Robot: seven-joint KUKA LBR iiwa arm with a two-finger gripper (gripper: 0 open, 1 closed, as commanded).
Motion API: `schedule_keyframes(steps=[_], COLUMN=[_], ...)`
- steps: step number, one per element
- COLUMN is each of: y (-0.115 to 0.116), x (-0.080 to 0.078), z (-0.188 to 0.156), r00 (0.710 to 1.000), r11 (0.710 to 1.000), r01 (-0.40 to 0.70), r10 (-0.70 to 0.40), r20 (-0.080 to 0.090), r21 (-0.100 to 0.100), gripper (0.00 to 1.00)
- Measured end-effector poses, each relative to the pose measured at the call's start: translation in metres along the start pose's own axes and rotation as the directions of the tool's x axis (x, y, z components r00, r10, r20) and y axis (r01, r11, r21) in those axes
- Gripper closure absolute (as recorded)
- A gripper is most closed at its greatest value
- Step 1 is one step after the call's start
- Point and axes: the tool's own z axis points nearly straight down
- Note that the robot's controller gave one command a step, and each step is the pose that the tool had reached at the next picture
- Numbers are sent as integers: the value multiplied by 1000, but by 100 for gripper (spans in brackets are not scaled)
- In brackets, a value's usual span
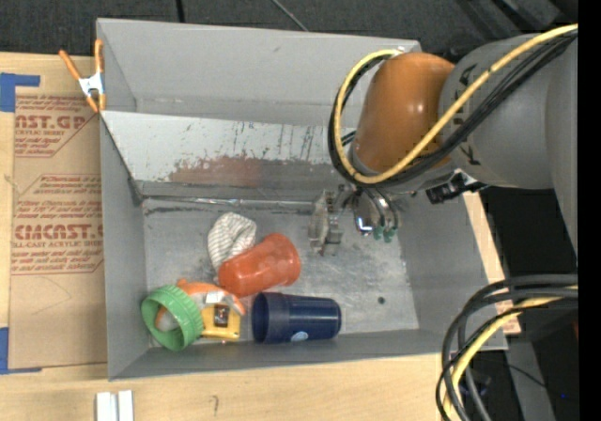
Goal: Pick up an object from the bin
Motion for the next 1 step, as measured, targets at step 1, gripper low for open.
schedule_keyframes(steps=[1], y=[14], x=[32], z=[-42], r00=[999], r11=[999], r01=[-33], r10=[33], r20=[-2], r21=[-2], gripper=[0])
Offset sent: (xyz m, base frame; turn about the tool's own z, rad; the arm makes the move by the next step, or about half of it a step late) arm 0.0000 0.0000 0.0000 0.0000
